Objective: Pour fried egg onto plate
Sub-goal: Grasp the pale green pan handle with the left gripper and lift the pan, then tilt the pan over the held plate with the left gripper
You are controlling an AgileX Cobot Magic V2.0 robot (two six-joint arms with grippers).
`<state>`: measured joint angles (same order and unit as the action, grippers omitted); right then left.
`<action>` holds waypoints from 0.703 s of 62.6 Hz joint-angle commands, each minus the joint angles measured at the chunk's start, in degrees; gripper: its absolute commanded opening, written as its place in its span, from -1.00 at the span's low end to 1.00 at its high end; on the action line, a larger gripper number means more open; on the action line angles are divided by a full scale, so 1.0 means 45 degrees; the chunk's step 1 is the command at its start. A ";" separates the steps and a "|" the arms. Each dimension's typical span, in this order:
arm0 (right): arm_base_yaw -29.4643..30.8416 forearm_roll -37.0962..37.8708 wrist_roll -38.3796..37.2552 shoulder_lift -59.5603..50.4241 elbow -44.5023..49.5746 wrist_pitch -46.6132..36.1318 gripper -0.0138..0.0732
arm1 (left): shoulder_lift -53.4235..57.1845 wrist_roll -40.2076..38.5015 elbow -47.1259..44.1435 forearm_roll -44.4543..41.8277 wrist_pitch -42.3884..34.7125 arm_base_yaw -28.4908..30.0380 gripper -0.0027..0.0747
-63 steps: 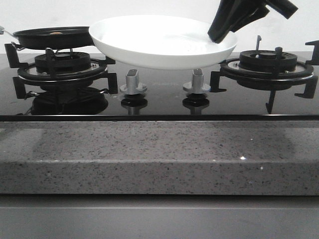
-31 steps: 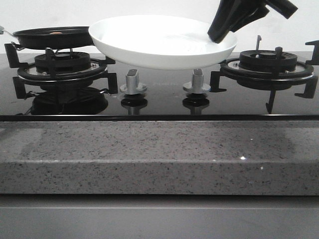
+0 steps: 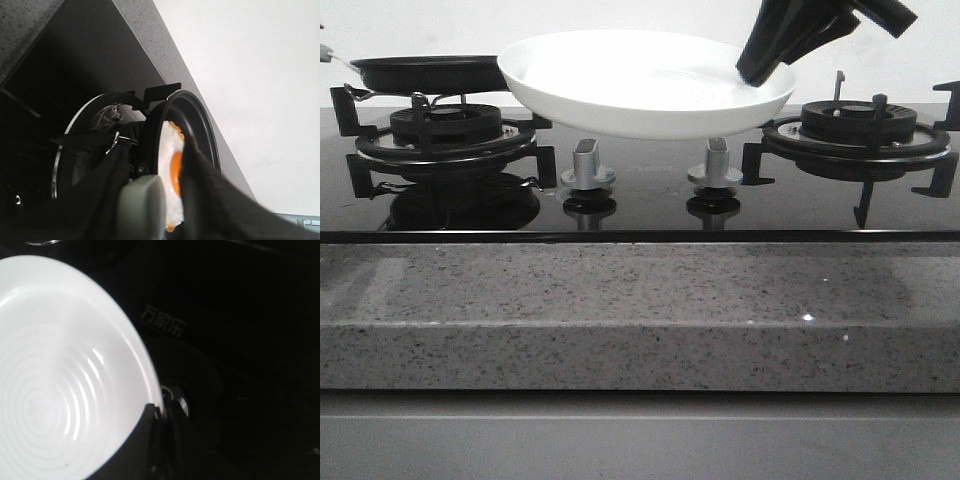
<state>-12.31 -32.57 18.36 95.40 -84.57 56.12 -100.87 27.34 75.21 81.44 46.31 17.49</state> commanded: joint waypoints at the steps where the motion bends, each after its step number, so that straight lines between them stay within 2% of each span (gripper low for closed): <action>1: 0.0013 -0.0581 0.0108 -0.0630 -0.0322 -0.0426 -0.93 | 0.0570 0.0053 0.0450 0.0711 0.0326 0.0022 -0.76; 5: 0.0013 -0.0581 0.0108 -0.0630 -0.0322 -0.0426 -0.93 | 0.0570 0.0053 0.0450 0.0711 0.0326 0.0022 -0.98; 16: 0.0013 -0.0581 0.0108 -0.0630 -0.0322 -0.0426 -0.93 | 0.0570 0.0053 0.0450 0.0968 0.0384 0.0022 -0.98; 29: 0.0013 -0.0592 0.0108 -0.0629 -0.0322 -0.0426 -0.93 | 0.0674 0.1008 0.0831 0.3446 0.1938 0.0022 -0.98; 44: 0.0013 -0.0594 0.0108 -0.0629 -0.0322 -0.0438 -0.93 | 0.1290 0.1150 0.1888 0.3504 0.2442 -0.0626 -0.98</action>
<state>-12.31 -32.67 18.36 95.40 -84.57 56.12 -99.76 32.24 80.25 90.53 53.73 16.17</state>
